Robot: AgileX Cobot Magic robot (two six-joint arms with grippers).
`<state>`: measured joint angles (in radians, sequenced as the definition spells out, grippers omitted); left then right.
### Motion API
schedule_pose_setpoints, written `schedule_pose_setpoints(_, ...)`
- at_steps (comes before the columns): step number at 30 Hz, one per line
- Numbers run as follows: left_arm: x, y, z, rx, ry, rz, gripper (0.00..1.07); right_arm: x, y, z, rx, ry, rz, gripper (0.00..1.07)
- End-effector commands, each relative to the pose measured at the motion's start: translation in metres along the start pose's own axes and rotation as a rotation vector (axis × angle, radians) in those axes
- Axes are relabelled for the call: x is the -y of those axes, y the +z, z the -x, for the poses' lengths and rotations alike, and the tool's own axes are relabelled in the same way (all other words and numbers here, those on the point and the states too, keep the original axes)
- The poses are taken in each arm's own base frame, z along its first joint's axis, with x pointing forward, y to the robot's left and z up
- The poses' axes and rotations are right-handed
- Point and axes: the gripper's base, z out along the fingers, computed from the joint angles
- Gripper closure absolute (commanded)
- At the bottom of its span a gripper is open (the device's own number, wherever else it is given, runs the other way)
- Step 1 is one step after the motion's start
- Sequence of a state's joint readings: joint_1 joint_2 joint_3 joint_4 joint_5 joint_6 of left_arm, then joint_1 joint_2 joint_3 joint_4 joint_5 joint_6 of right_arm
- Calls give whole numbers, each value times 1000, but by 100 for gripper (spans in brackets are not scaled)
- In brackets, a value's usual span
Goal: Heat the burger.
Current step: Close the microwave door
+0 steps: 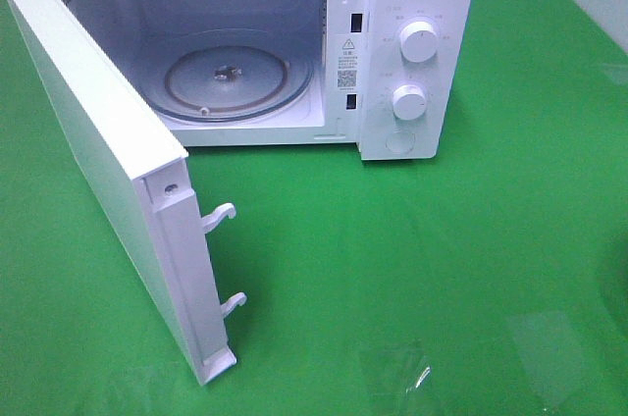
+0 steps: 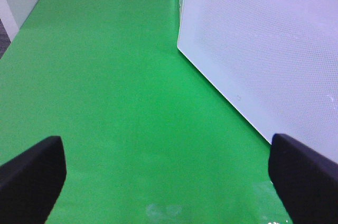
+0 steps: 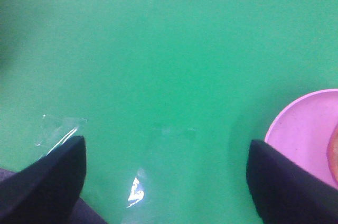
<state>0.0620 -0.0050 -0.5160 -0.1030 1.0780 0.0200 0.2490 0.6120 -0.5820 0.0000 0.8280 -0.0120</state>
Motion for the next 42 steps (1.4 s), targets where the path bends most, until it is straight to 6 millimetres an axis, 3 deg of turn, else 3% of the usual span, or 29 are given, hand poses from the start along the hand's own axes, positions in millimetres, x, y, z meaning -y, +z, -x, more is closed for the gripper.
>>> schedule_pose_setpoints(1, 0, -1, 1, 18, -5, -2, 9, 3, -23, -19, 54, 34, -34, 29)
schedule_pose_setpoints(7, 0, -1, 1, 18, -5, -2, 9, 7, -39, -34, 88, 81, -76, 30)
schedule_pose_setpoints(11, 0, -1, 1, 18, -5, -2, 9, 9, -46, -57, 177, 136, -149, 31)
schedule_pose_setpoints(23, 0, -1, 1, 18, -5, -2, 9, 3, -77, -82, 430, 194, -227, 31)
schedule_pose_setpoints(42, 0, -1, 1, 17, -6, -2, 9, 2, -75, -82, 421, 185, -219, 31)
